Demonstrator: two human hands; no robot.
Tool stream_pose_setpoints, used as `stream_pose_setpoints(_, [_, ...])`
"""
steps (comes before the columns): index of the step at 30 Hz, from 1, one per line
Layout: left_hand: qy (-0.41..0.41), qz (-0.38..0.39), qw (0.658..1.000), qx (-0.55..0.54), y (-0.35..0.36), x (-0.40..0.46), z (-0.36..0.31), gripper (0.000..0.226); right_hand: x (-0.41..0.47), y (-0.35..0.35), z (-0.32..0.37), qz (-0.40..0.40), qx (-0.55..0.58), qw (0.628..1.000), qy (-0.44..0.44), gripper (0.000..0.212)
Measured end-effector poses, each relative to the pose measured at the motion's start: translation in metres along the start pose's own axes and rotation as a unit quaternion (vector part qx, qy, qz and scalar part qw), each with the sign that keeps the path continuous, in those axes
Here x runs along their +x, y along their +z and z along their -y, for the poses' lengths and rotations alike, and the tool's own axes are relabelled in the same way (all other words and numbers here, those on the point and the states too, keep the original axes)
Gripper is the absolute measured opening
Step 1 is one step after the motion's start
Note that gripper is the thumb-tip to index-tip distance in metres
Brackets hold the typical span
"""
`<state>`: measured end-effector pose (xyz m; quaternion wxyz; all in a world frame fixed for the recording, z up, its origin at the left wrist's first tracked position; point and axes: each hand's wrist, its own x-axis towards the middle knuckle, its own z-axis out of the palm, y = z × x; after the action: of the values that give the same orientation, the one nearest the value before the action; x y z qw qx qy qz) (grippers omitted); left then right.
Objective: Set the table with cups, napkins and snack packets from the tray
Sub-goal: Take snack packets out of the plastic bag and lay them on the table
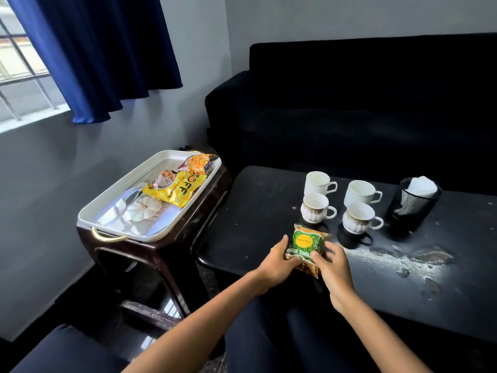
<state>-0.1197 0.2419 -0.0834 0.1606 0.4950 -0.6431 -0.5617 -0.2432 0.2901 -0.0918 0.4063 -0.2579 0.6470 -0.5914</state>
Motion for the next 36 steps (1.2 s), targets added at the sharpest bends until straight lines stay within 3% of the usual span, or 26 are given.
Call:
stream_pose_setpoints(2, [0.019,-0.018,0.999,0.045,0.000,0.002,0.003,0.072,-0.002,-0.001,0.000,-0.005,-0.063,0.998,-0.031,0.047])
stream_pose_setpoints(4, [0.062,-0.066,0.983,0.157,0.000,0.002,0.005,0.067,-0.007,-0.002,0.000,-0.029,-0.168,0.980,-0.100,0.050])
stream_pose_setpoints(8, [0.208,-0.108,0.915,0.328,0.007,-0.004,0.002,0.063,-0.019,-0.004,-0.010,-0.027,-0.398,0.884,-0.245,0.052])
stream_pose_setpoints(11, [0.238,-0.073,0.884,0.396,0.016,-0.007,0.004,0.059,-0.024,-0.007,-0.021,0.017,-0.483,0.829,-0.281,0.055])
stream_pose_setpoints(16, [0.204,-0.033,0.874,0.440,0.019,-0.005,0.011,0.065,-0.020,-0.008,-0.025,0.069,-0.564,0.788,-0.237,0.072])
stream_pose_setpoints(21, [0.199,-0.024,0.860,0.469,0.012,0.000,0.012,0.069,-0.017,-0.003,-0.023,0.077,-0.597,0.773,-0.199,0.077])
stream_pose_setpoints(28, [0.211,-0.029,0.859,0.466,0.011,0.000,0.008,0.069,-0.016,-0.003,-0.020,0.070,-0.582,0.785,-0.203,0.078])
stream_pose_setpoints(36, [0.259,-0.057,0.864,0.428,-0.005,-0.003,-0.022,0.064,-0.016,0.005,-0.005,-0.008,-0.437,0.856,-0.276,0.063])
